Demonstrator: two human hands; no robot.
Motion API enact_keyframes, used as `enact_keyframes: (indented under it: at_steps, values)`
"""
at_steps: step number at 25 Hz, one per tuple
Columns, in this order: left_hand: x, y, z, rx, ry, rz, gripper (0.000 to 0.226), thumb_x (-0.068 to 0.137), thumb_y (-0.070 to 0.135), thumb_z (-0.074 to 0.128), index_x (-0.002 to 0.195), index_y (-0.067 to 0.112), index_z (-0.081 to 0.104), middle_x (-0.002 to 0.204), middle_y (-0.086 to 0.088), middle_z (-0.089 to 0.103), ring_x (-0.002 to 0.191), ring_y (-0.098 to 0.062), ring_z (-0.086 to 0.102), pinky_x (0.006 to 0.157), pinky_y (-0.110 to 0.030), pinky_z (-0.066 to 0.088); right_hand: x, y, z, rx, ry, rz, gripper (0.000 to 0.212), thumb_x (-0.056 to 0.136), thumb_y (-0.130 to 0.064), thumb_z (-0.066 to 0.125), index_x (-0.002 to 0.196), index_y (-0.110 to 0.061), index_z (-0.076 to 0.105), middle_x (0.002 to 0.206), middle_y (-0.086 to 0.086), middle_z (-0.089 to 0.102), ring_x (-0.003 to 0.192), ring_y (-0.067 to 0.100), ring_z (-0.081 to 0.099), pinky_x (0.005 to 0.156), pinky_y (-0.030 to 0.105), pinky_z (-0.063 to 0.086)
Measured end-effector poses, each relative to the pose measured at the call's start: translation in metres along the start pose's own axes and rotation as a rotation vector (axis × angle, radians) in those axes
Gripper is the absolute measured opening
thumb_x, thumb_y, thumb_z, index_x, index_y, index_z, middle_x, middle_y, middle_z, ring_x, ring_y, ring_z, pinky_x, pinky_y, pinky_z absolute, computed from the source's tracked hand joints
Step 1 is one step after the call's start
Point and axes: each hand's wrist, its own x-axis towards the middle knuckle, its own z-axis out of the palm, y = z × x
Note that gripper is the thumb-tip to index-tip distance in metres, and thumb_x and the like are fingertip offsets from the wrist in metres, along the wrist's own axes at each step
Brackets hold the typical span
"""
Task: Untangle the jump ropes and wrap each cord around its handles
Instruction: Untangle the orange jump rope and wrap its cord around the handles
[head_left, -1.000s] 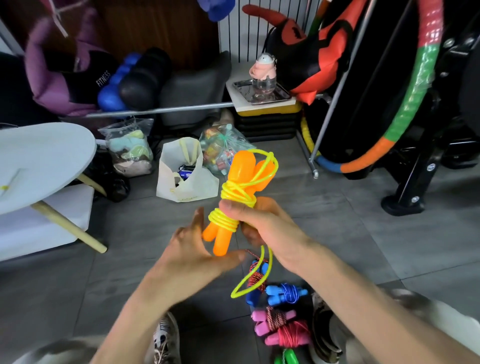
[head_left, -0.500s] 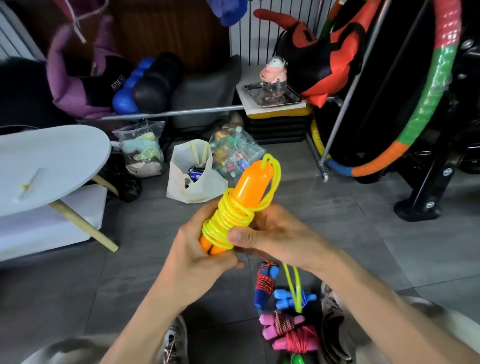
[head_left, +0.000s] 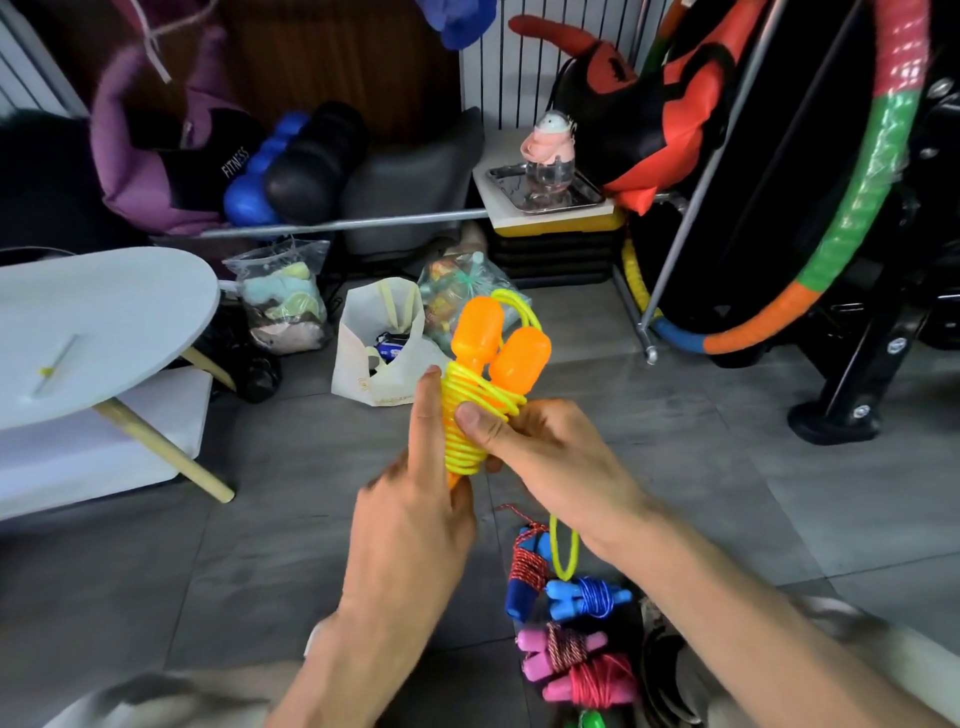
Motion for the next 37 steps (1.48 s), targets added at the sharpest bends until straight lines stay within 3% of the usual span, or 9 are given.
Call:
enact_keyframes:
  at_steps: [2,5,8,12,14,19,25,32,37]
  values:
    - [0.000,-0.003,-0.011,-0.549,-0.210,-0.138,0.080,0.074,0.007,0.077,0.133,0.041,0.034,0.079,-0.008,0.069,0.058,-0.027,0.063,0.056,-0.035,0.053,-0.001,-0.004,-0.007,0.063,-0.073,-0.052,0.021,0.087,-0.037,0.066,0.082,-0.017,0.073,0.070,-0.006,0.072,0.065,-0.003,0.062,0.061,0.016,0.048]
    - [0.005,-0.011,-0.031,-1.219,-0.537,-0.323,0.082,0.064,-0.004,0.081,0.128,0.031,0.044,0.095,-0.018,0.069,0.080,-0.034,0.067,0.068,-0.041,0.057,-0.005,-0.004,-0.012,0.107,-0.279,-0.112,0.025,0.084,-0.034,0.065,0.103,-0.019,0.072,0.097,0.000,0.076,0.092,0.014,0.072,0.084,0.030,0.056]
    - [-0.002,-0.004,-0.024,-1.117,-0.438,-0.297,0.051,0.062,-0.007,0.067,0.104,0.019,0.056,0.069,-0.008,0.061,0.055,-0.022,0.054,0.047,-0.028,0.045,-0.009,-0.004,0.002,-0.031,-0.285,-0.150,0.020,0.085,-0.043,0.064,0.097,-0.028,0.071,0.090,0.003,0.076,0.080,0.016,0.072,0.073,0.031,0.056]
    - [0.000,-0.013,-0.009,-0.796,-0.146,-0.263,0.042,0.063,0.002,0.058,0.095,0.028,0.054,0.067,-0.005,0.057,0.050,-0.019,0.048,0.041,-0.032,0.041,-0.005,0.000,0.010,-0.453,0.042,-0.007,0.044,0.075,-0.068,0.065,0.095,-0.029,0.060,0.069,-0.015,0.065,0.063,0.001,0.060,0.055,0.021,0.040]
    - [0.001,-0.015,-0.004,-0.680,-0.110,-0.255,0.040,0.069,0.002,0.062,0.099,0.027,0.052,0.069,0.002,0.059,0.052,-0.015,0.053,0.045,-0.030,0.045,-0.004,0.002,0.009,-0.377,0.080,0.084,0.038,0.076,-0.059,0.072,0.094,-0.029,0.056,0.073,-0.008,0.066,0.063,0.001,0.059,0.057,0.023,0.039]
    - [0.007,-0.009,0.000,-0.433,-0.124,-0.294,0.055,0.073,0.012,0.071,0.116,0.032,0.042,0.084,0.010,0.061,0.081,-0.023,0.063,0.067,-0.037,0.050,-0.013,-0.001,0.009,-0.509,0.088,-0.113,0.013,0.087,-0.016,0.062,0.083,-0.025,0.054,0.074,-0.008,0.069,0.062,0.004,0.058,0.058,0.026,0.046]
    - [-0.002,0.009,0.001,-0.122,-0.161,-0.242,0.061,0.080,0.017,0.061,0.120,0.038,0.021,0.070,0.008,0.052,0.075,-0.036,0.063,0.063,-0.037,0.046,-0.022,-0.010,0.002,-0.567,0.167,-0.090,0.008,0.074,-0.018,0.064,0.076,-0.025,0.068,0.070,-0.014,0.070,0.063,0.008,0.064,0.060,0.027,0.051]
    - [-0.005,0.014,-0.005,-0.190,-0.219,-0.227,0.059,0.078,0.024,0.069,0.116,0.034,0.025,0.071,0.005,0.057,0.076,-0.030,0.064,0.061,-0.034,0.041,-0.021,-0.010,0.007,0.042,0.143,0.054,0.024,0.074,0.000,0.071,0.080,-0.020,0.059,0.065,0.014,0.064,0.052,0.016,0.057,0.052,0.030,0.049]
    - [-0.006,0.012,-0.011,-0.031,-0.111,-0.120,0.050,0.081,0.017,0.062,0.110,0.029,0.024,0.069,0.012,0.042,0.071,-0.034,0.064,0.056,-0.037,0.045,-0.025,-0.004,0.016,-0.075,0.131,-0.191,0.025,0.083,-0.024,0.077,0.097,-0.016,0.058,0.077,0.000,0.072,0.069,0.016,0.070,0.063,0.043,0.058]
